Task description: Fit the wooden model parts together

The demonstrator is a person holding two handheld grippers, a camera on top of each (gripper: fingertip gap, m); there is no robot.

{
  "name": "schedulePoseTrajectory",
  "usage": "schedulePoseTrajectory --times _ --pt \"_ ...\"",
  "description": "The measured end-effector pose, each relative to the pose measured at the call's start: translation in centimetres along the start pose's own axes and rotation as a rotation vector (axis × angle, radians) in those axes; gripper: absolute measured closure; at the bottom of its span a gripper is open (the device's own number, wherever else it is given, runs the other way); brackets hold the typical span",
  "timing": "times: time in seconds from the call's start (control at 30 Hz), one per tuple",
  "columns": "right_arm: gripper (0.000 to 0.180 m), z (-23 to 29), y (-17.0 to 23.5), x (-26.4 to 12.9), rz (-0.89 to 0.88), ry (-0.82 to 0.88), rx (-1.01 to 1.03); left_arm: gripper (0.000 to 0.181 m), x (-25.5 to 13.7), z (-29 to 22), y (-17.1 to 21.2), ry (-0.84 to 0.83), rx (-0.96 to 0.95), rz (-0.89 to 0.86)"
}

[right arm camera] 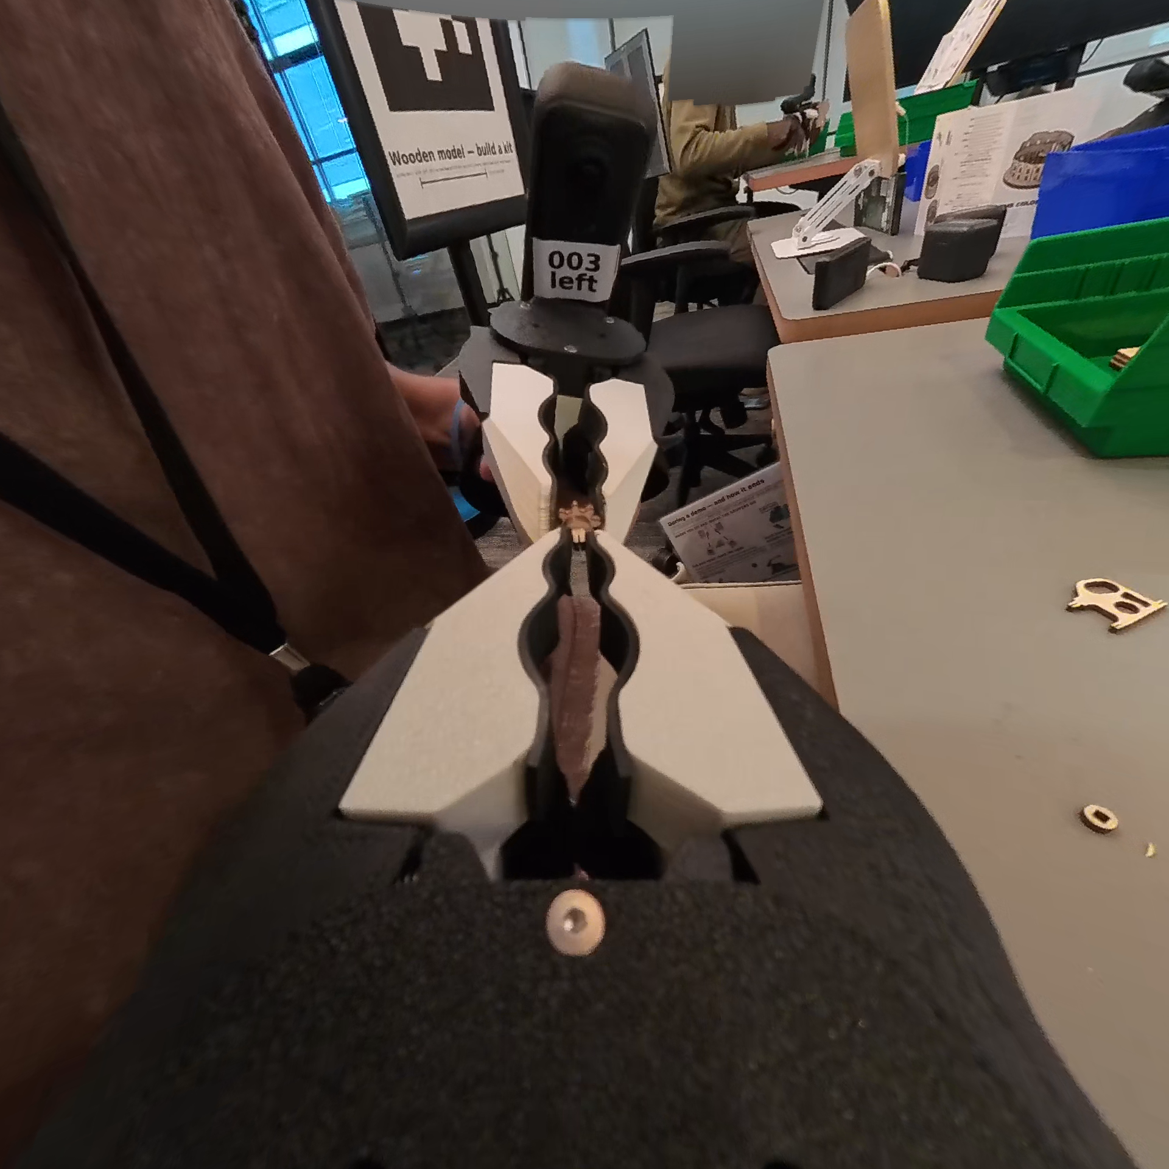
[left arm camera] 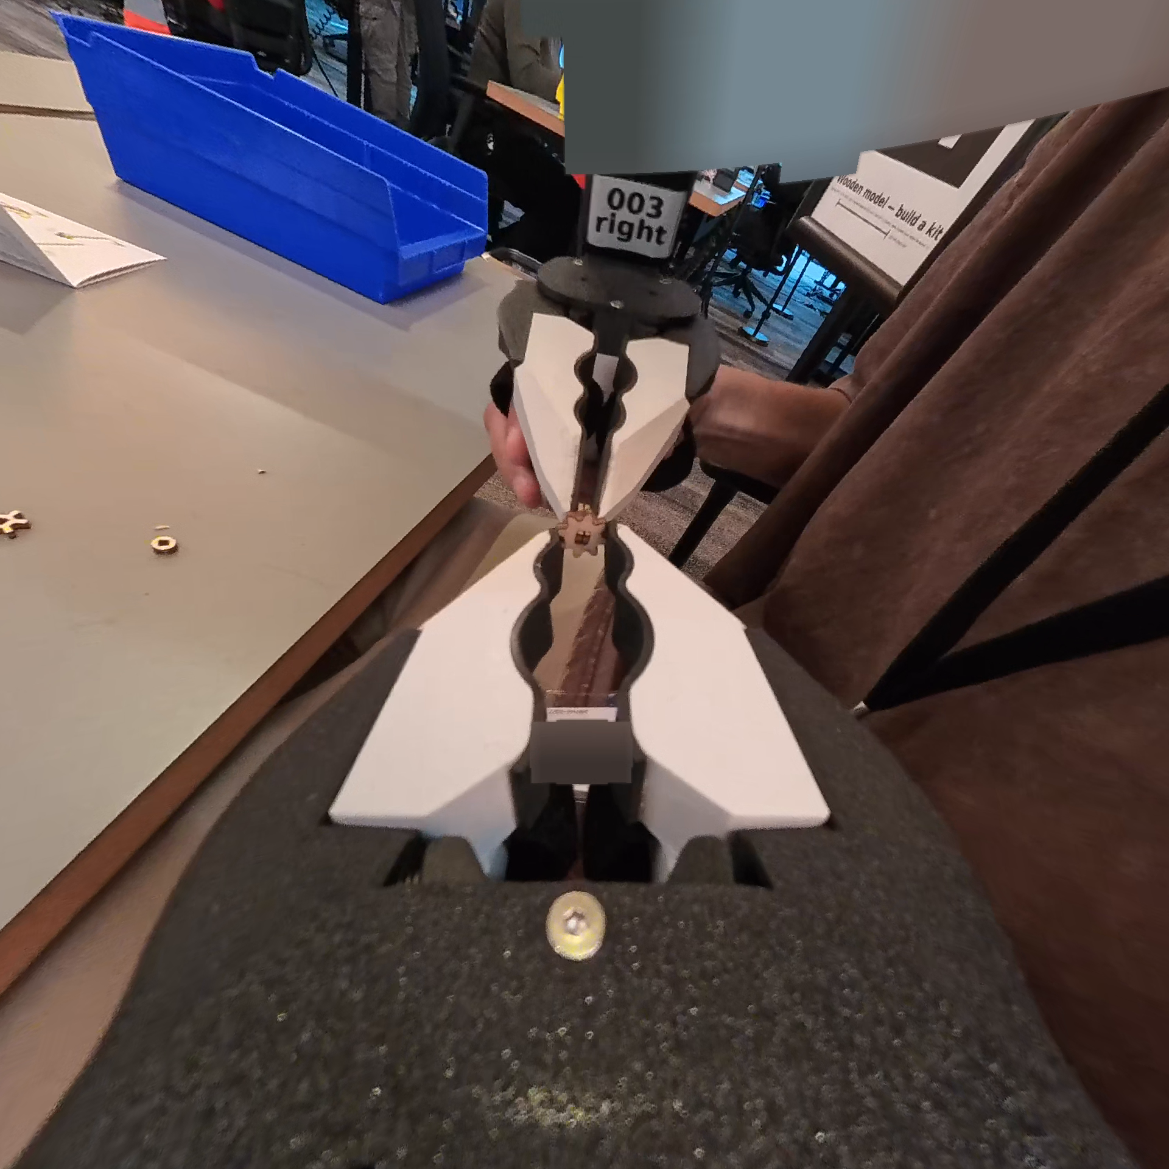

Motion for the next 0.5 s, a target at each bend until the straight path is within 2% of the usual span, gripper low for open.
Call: schedulePoseTrajectory --times 0.23,0.5 --pt "0.176 -0.07 -0.09 -0.14 -0.004 -0.003 0.003 0.17 -0.07 -0.02 -0.12 0.0 -0.002 -0.007" --pt "0.177 0.02 0.7 -0.26 0.069 -0.012 -0.039 0.17 0.04 -0.06 0.36 0.002 -0.005 0.016"
Point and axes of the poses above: each gripper's, where its closed fingertips meet, x out along the fingers, y out of its underside, z = x × y across the jaws, the point moved 1 cm from there along -x, back along the fingers, and after that the axes turned 9 degrees about -z, right-handed, at the moved point
